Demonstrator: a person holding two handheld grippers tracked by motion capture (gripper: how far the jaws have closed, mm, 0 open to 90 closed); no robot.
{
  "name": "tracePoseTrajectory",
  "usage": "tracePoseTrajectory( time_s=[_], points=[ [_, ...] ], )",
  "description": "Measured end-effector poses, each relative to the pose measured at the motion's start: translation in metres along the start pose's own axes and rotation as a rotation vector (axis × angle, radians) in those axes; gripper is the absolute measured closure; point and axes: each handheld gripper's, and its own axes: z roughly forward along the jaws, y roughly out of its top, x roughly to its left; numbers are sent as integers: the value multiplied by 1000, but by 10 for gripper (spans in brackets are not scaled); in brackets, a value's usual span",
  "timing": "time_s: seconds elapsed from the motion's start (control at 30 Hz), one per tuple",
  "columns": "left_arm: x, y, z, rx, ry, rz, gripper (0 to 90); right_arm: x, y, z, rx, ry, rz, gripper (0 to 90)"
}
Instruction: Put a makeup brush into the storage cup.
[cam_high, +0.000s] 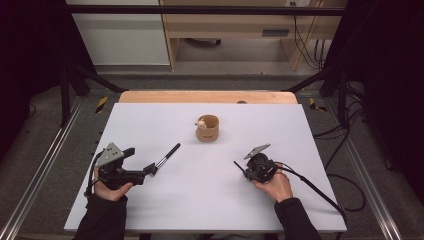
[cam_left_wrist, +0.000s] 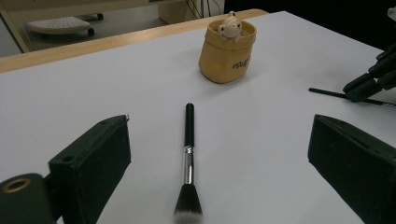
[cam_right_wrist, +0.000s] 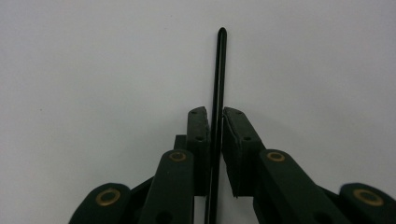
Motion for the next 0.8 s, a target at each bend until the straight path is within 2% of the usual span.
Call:
tracePoseTrajectory(
  time_s=[0.37,0.77,0.8],
  points=[
    [0,0,0,5,-2,6,51,0,0,0,4,13,20,847],
    [0,1,-1,2,-2,7,53,-1,0,-1,3,17,4,850],
    [0,1,-1,3,-3,8,53,-1,0,-1,2,13,0,825]
  ],
)
